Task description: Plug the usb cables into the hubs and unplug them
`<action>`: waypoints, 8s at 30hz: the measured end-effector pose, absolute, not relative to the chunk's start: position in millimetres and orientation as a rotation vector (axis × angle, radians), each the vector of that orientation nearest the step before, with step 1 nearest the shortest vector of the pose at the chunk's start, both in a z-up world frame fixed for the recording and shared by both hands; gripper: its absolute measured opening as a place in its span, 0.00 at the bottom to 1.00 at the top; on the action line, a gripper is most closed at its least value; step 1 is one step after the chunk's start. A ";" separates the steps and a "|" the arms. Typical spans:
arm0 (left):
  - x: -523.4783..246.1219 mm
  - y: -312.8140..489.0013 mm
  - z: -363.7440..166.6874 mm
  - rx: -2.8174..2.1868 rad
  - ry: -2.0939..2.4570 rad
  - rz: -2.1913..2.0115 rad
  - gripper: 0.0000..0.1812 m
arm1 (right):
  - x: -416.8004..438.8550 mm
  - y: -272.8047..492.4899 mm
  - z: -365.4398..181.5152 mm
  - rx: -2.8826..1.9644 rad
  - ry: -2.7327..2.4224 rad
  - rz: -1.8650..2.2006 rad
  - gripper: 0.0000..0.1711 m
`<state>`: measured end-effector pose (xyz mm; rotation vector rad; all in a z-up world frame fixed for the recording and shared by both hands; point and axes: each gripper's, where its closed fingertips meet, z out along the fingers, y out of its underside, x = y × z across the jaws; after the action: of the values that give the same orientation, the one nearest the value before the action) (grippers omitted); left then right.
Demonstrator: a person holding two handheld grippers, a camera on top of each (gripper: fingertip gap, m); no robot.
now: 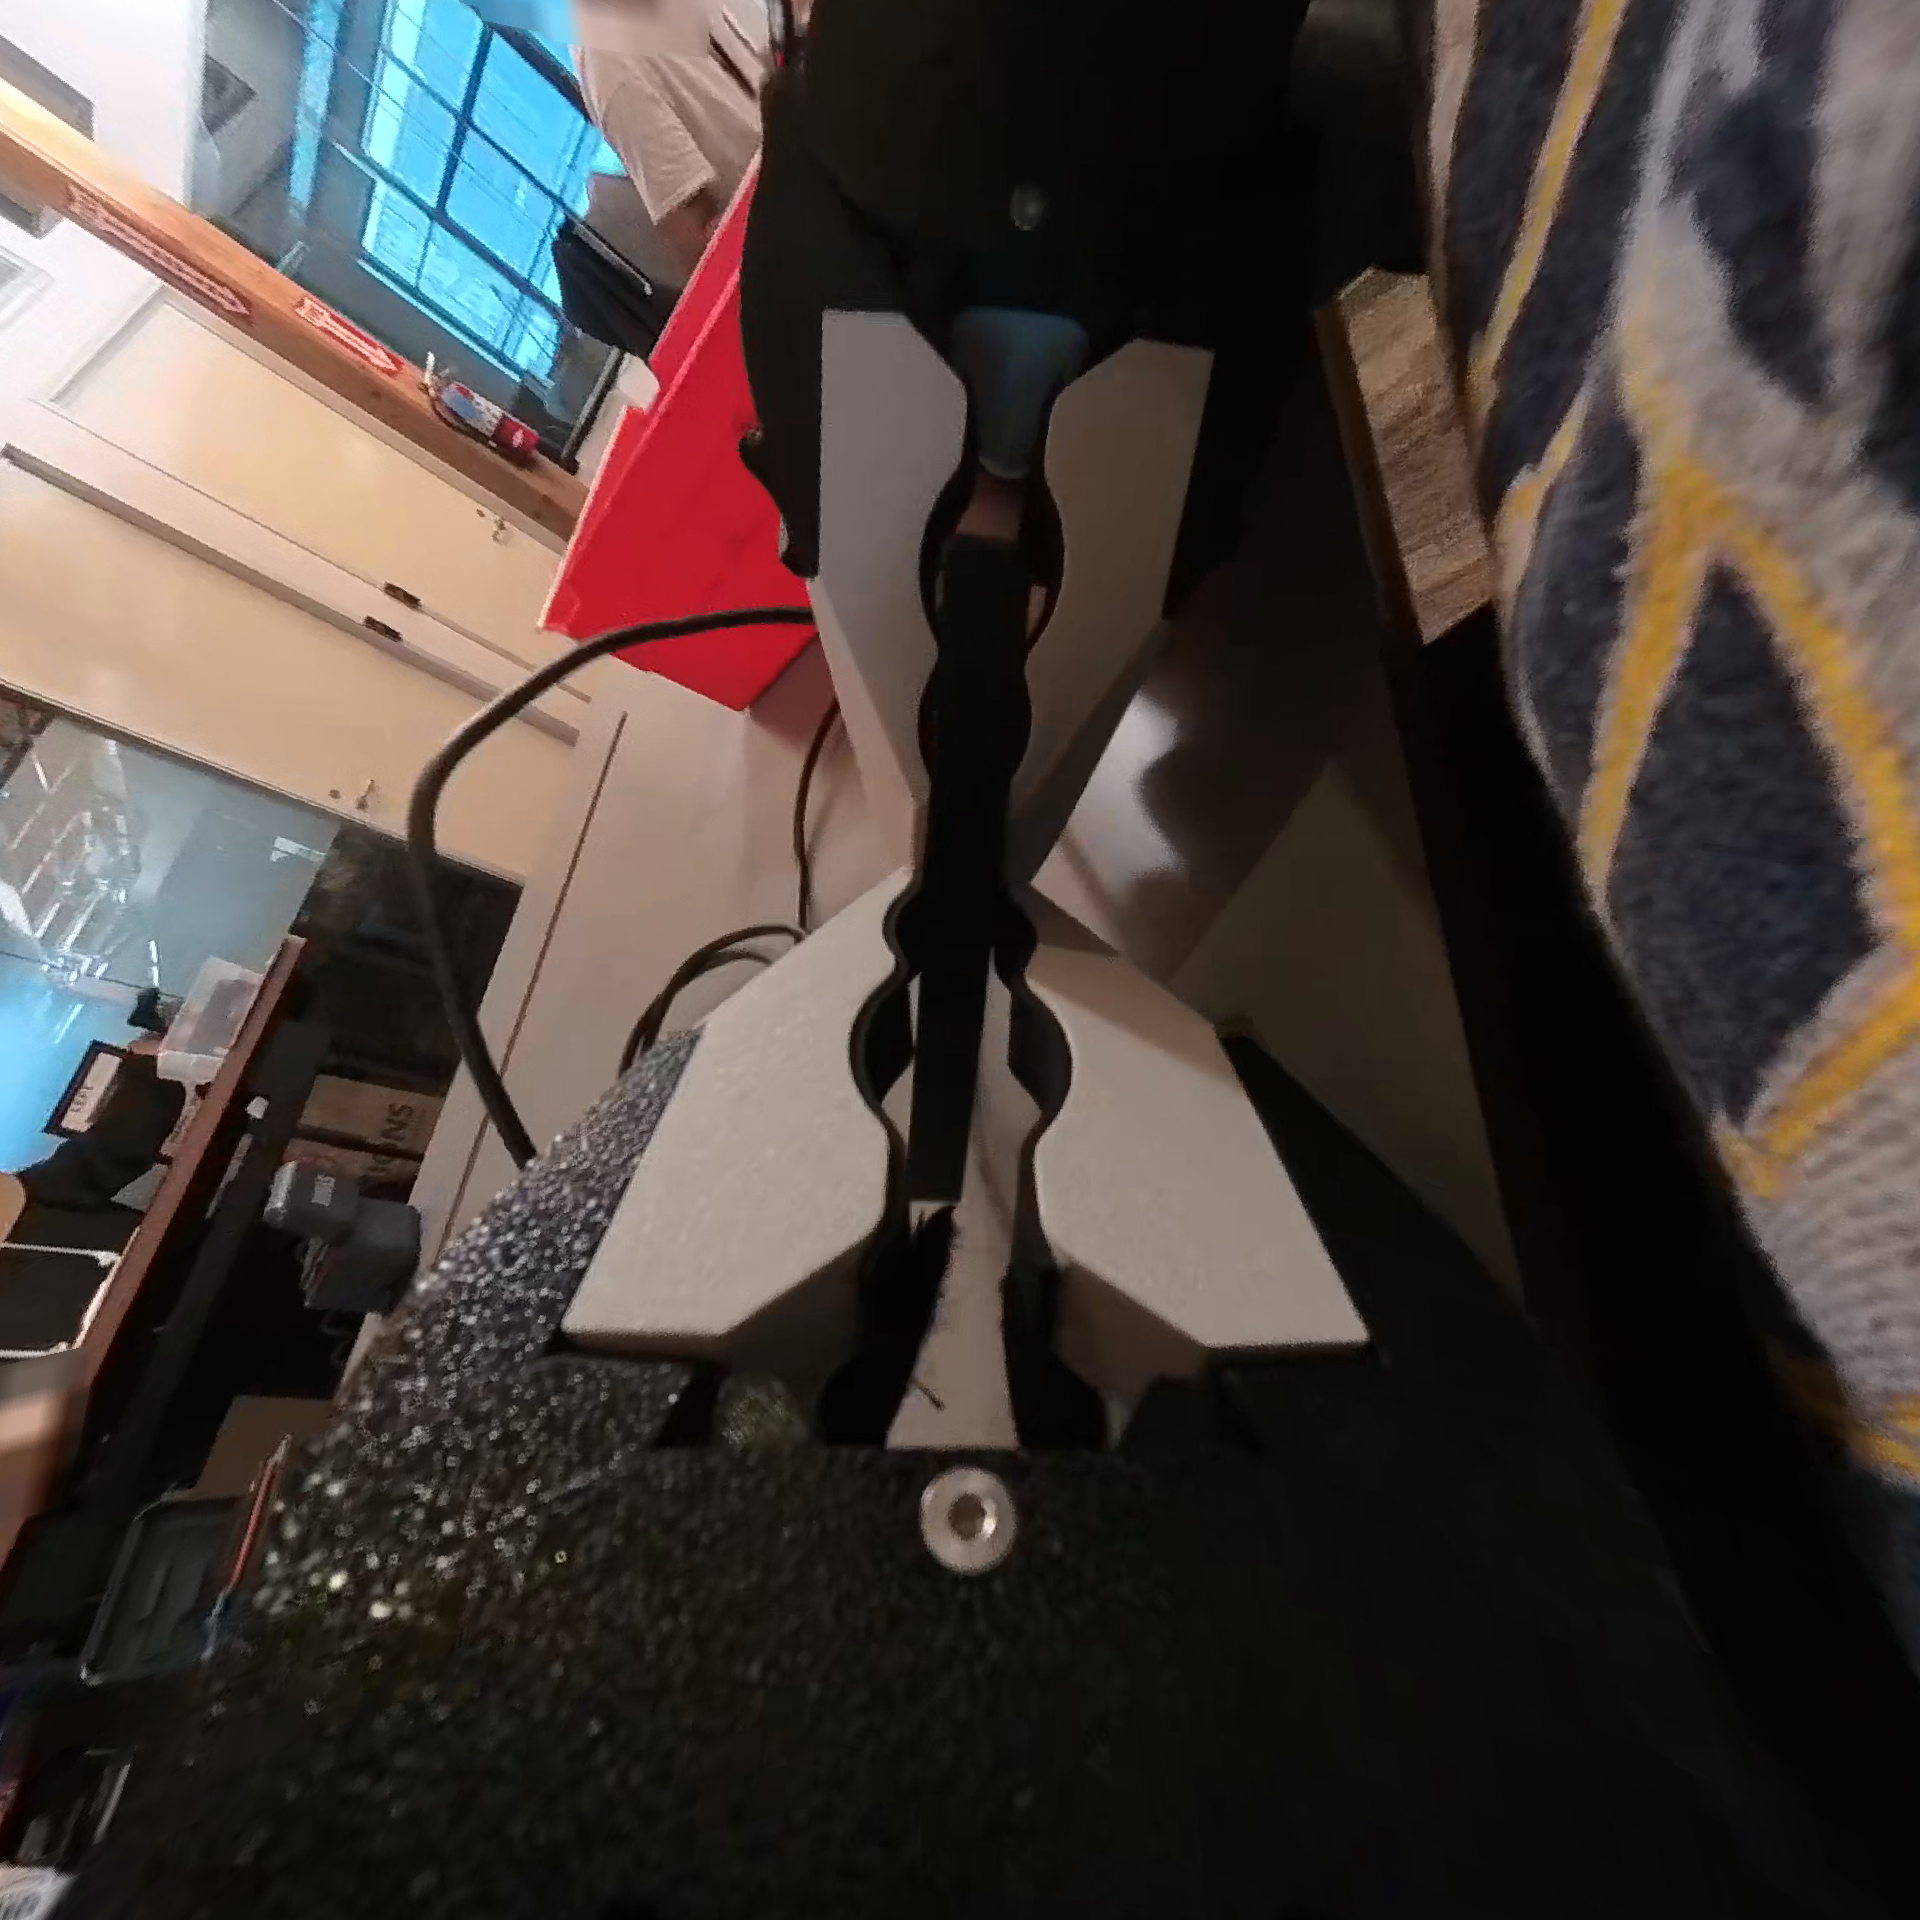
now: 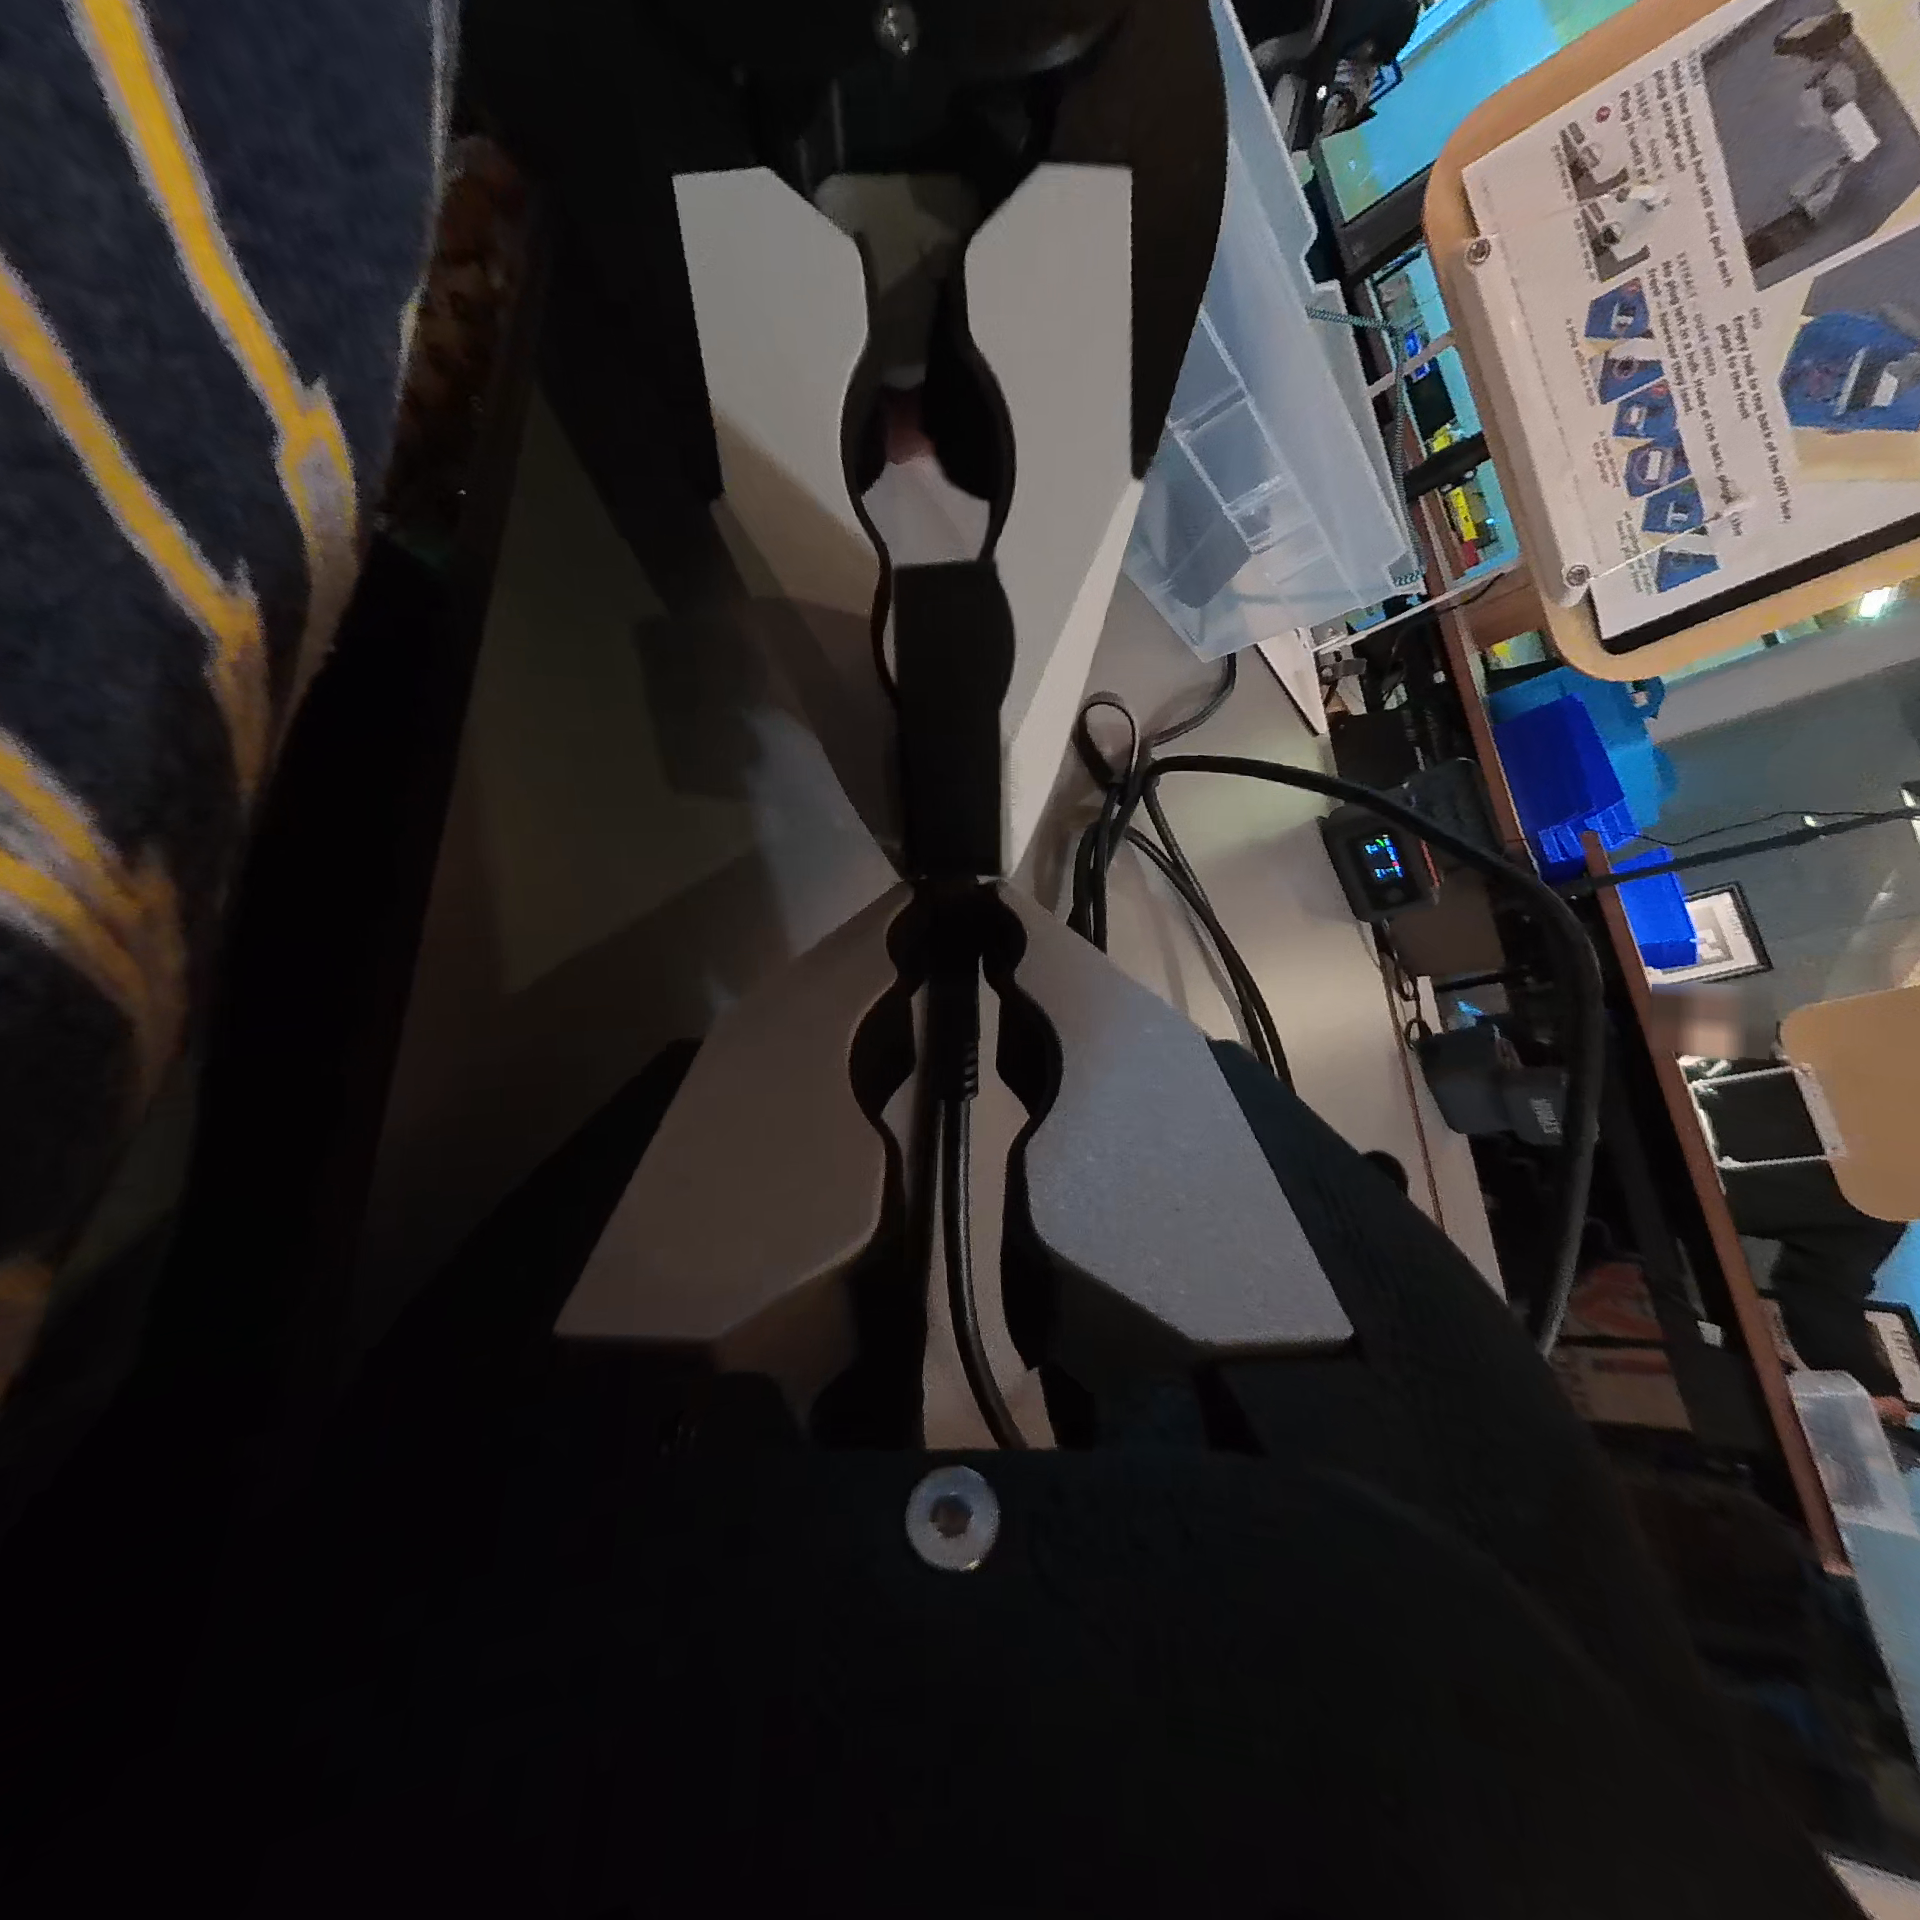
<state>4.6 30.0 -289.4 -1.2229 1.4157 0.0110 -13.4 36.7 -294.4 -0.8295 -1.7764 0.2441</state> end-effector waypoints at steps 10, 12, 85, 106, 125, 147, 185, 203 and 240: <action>7.1 23.8 -292.0 -1.261 1.426 -0.012 0.05 | -9.4 35.6 -297.9 -0.858 -1.757 0.219 0.05; 6.3 25.1 -292.9 -1.269 1.425 -0.010 0.05 | -9.7 37.1 -299.0 -0.859 -1.752 0.233 0.05; 9.0 -24.9 -250.8 -1.472 1.126 -0.873 0.05 | 1.4 -22.9 -245.4 -1.140 -1.591 1.326 0.04; 2.6 -39.9 -246.2 -1.456 1.041 -0.935 0.05 | 0.8 -36.7 -241.3 -1.214 -1.596 1.273 0.04; 4.5 -38.5 -239.0 -1.457 0.924 -1.073 0.05 | -3.6 -36.0 -229.5 -1.246 -1.487 1.523 0.05; -18.2 -28.5 -237.7 -1.468 0.784 -0.923 0.05 | 20.5 2.9 -216.5 -1.333 -1.433 1.202 0.04; -1.2 -7.4 -235.8 -1.215 1.107 -0.636 0.05 | 0.2 102.5 -260.4 -1.723 -1.890 0.382 0.35; -5.9 0.1 -237.3 -1.242 1.079 -0.600 0.05 | -31.7 129.3 -288.4 -1.686 -2.211 0.027 0.05; -83.8 46.7 -185.7 -1.252 0.530 -0.324 0.04 | 89.9 137.0 66.9 -1.287 -1.176 0.242 0.03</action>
<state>-83.8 46.7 -185.7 -1.2515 0.5300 -0.3244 89.9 137.0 66.9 -1.2872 -1.1760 0.2420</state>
